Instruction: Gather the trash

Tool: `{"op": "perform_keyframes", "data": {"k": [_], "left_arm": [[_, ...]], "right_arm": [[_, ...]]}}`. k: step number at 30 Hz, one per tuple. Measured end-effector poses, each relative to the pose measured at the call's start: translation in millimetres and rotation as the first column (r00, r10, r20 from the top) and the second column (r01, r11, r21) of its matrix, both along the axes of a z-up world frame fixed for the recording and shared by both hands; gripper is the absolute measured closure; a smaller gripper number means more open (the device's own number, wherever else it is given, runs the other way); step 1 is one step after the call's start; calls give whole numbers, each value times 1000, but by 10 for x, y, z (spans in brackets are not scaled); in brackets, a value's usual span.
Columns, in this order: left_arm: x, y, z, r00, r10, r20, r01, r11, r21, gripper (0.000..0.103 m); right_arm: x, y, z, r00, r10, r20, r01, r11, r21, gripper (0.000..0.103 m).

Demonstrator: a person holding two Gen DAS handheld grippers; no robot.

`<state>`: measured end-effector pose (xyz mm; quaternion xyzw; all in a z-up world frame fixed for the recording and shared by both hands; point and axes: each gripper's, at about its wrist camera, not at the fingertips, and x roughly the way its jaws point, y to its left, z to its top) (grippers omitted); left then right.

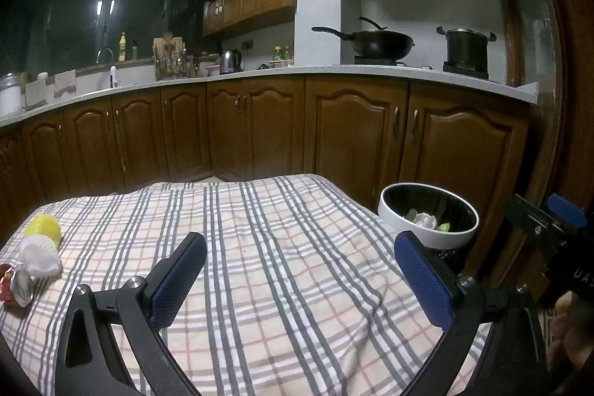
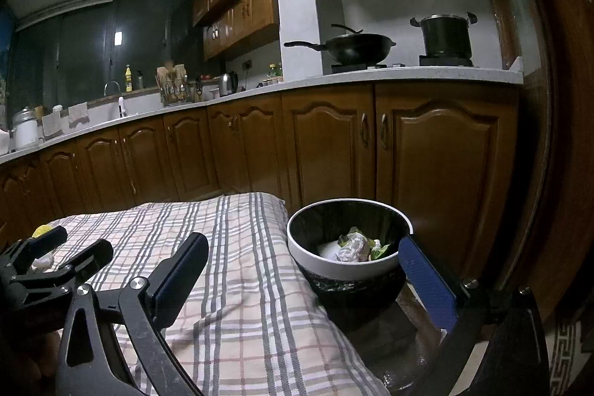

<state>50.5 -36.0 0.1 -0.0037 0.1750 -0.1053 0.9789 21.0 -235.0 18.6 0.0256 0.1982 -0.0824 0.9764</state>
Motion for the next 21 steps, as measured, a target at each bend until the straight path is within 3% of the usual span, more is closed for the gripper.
{"op": "perform_keyframes", "data": {"k": [21], "left_arm": [[10,17,-12,1000,-12,0,12,1000,5,1]], "right_arm": [[-5,5,19,1000,6,5,-6,1000,3,0]]}}
